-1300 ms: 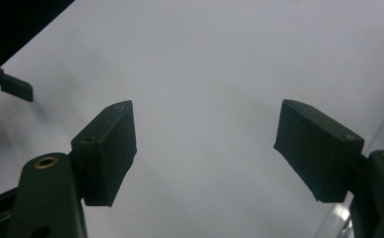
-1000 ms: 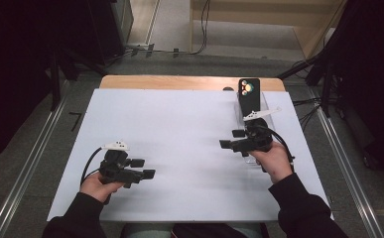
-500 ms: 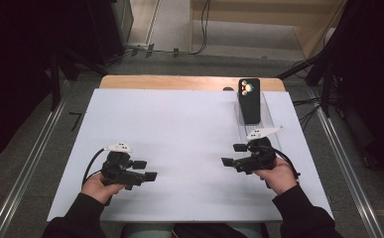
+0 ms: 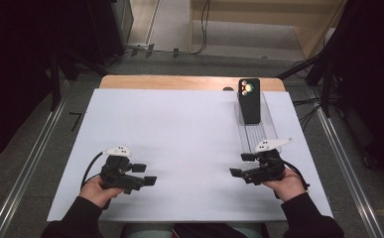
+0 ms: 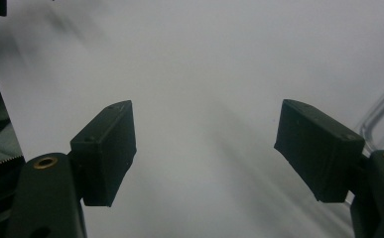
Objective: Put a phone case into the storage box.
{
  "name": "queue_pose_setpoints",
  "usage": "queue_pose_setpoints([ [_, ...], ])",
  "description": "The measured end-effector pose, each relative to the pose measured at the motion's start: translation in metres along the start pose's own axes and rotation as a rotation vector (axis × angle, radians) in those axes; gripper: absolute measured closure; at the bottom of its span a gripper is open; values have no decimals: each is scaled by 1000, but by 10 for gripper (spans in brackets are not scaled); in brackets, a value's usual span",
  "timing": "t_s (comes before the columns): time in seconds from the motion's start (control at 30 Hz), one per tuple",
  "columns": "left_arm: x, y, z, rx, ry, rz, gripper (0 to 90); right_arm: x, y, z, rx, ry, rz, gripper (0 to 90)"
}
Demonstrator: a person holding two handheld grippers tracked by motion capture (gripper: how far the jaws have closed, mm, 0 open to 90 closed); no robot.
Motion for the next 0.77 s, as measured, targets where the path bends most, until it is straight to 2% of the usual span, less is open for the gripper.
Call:
queue_pose_setpoints([
  [0.13, 1, 2, 1, 3, -1, -4, 276, 8, 5, 0, -4, -6, 0, 218],
  [0.2, 2, 3, 1, 1, 2, -11, 276, 12, 6, -1, 4, 8, 7, 217],
  [0.33, 4, 4, 2, -2, 5, -8, 276, 20, 9, -5, 10, -26, 35, 215],
  [0.47, 3, 4, 2, 0, 5, -8, 275, 23, 12, -6, 13, -28, 20, 215],
  [0.77, 3, 4, 3, 1, 4, -5, 275, 25, 9, -7, 0, -30, 38, 207],
])
Point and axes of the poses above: each handheld gripper's, and its own axes: y roughly backward along the jaws, x roughly out of its underside, z roughly to its left, the point moved 4 cm from there along -y, roughly forward along the jaws, and after that the axes turned 3 degrees about y, right-handed, at the moved point
